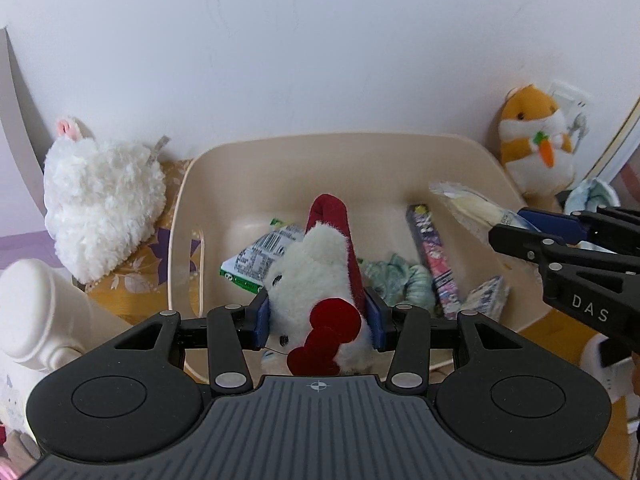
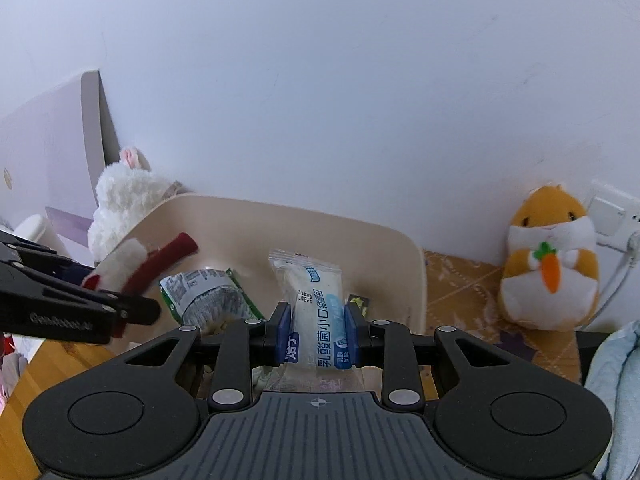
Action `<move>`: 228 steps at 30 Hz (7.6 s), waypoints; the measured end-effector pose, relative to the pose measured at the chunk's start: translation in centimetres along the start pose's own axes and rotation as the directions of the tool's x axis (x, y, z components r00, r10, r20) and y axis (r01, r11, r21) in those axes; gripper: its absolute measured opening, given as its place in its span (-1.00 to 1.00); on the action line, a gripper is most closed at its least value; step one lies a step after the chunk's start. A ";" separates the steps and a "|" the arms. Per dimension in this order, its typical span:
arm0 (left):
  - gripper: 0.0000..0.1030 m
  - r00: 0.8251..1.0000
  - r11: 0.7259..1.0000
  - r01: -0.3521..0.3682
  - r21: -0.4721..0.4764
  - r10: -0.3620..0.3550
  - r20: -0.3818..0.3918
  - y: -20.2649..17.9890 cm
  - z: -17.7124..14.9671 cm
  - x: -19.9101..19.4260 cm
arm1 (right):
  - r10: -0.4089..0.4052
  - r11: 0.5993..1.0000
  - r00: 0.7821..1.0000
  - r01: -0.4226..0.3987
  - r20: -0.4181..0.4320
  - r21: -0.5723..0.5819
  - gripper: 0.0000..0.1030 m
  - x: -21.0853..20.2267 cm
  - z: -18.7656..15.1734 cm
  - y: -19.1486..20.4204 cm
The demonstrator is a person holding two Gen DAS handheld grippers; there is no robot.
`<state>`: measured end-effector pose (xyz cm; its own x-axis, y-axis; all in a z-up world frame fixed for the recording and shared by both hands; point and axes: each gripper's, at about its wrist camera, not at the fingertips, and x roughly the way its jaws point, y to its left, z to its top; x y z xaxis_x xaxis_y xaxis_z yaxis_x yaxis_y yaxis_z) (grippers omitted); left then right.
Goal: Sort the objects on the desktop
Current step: 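Carry the plush toy and bread packet over the beige basket, then open both grippers to drop the plush toy and bread packet into the basket, then grasp the black square item with the left gripper while the right grasps the brown plaid bow, then carry the black item and brown bow up over the beige basket, then open both grippers to drop the black item and bow into the basket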
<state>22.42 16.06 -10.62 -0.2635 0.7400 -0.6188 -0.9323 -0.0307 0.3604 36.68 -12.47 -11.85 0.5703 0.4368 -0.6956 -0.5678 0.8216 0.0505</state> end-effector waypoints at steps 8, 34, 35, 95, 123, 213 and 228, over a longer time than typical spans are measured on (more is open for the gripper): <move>-0.06 0.995 0.998 -0.062 0.004 0.062 -0.072 0.1 -0.8 2.6 | -0.010 1.000 0.996 0.008 -0.088 -0.031 -0.48 3.6 -0.7 1.4; 0.57 1.000 0.998 -0.018 -0.062 0.017 -0.020 2.3 -6.6 -5.8 | 0.010 0.999 0.999 -0.011 0.046 0.039 0.92 -5.4 -7.4 1.9; 0.58 1.000 0.997 -0.015 -0.076 0.014 -0.025 2.4 -7.0 -6.0 | 0.008 0.999 0.998 -0.010 0.055 0.048 0.93 -5.9 -8.1 1.7; 0.57 0.910 0.961 -0.037 -0.273 -0.081 -0.407 -0.4 -23.0 -3.4 | -0.077 0.971 0.934 0.150 -0.350 0.186 1.00 -6.5 -21.9 5.5; -0.38 0.911 0.957 0.006 -0.290 -0.125 -0.394 0.5 -22.6 -2.9 | -0.107 0.948 0.939 0.196 -0.328 0.252 -0.31 -7.1 -23.4 4.9; 0.47 0.997 0.980 -0.080 0.182 0.075 0.036 -2.1 -0.2 -0.2 | -0.026 0.989 0.997 0.035 -0.069 0.142 0.55 -0.5 -1.5 -1.3; 0.50 0.994 0.993 -0.010 0.116 0.022 -0.108 1.6 -9.0 -4.3 | -0.004 0.997 1.000 0.006 -0.022 0.079 0.98 -9.3 -7.7 1.6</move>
<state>19.82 6.75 -13.69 -0.3092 0.6626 -0.6822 -0.8947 0.0404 0.4448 25.94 -18.07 -10.79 0.5598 0.4254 -0.7112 -0.5156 0.8506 0.1030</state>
